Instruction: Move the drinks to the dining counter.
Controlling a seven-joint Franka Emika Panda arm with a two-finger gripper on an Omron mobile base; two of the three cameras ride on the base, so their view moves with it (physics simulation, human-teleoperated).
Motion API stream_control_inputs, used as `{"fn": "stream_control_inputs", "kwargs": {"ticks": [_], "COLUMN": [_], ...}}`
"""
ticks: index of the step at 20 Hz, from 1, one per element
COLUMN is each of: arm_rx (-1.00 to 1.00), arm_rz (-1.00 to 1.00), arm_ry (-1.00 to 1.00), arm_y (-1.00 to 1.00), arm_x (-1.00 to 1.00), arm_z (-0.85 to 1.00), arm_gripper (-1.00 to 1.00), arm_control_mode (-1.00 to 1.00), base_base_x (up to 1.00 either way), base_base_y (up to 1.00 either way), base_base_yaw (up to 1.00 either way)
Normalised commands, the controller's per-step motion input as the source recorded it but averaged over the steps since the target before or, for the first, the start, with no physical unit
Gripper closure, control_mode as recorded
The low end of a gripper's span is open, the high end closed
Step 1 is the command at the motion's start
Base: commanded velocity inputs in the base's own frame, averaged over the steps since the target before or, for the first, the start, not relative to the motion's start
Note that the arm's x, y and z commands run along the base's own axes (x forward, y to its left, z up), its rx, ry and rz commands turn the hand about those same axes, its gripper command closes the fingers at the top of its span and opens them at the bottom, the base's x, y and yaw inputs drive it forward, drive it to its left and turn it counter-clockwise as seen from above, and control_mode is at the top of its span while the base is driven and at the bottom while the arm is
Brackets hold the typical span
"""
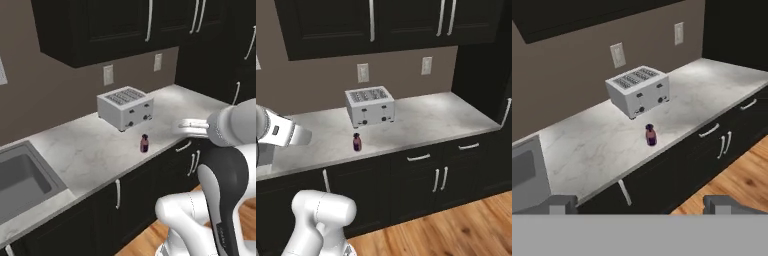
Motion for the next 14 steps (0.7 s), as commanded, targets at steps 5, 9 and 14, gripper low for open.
{"fn": "stream_control_inputs", "kwargs": {"ticks": [5,9,14], "arm_rx": [0.0,0.0,0.0], "arm_rz": [0.0,0.0,0.0], "arm_ry": [0.0,0.0,0.0], "arm_y": [0.0,0.0,0.0], "arm_x": [0.0,0.0,0.0], "arm_z": [0.0,0.0,0.0], "arm_gripper": [-1.0,-1.0,-1.0], "arm_control_mode": [1.0,1.0,1.0], "base_base_x": [0.73,0.99,0.83], "base_base_y": [0.0,-0.02,-0.43], "base_base_yaw": [0.13,0.1,0.07]}}
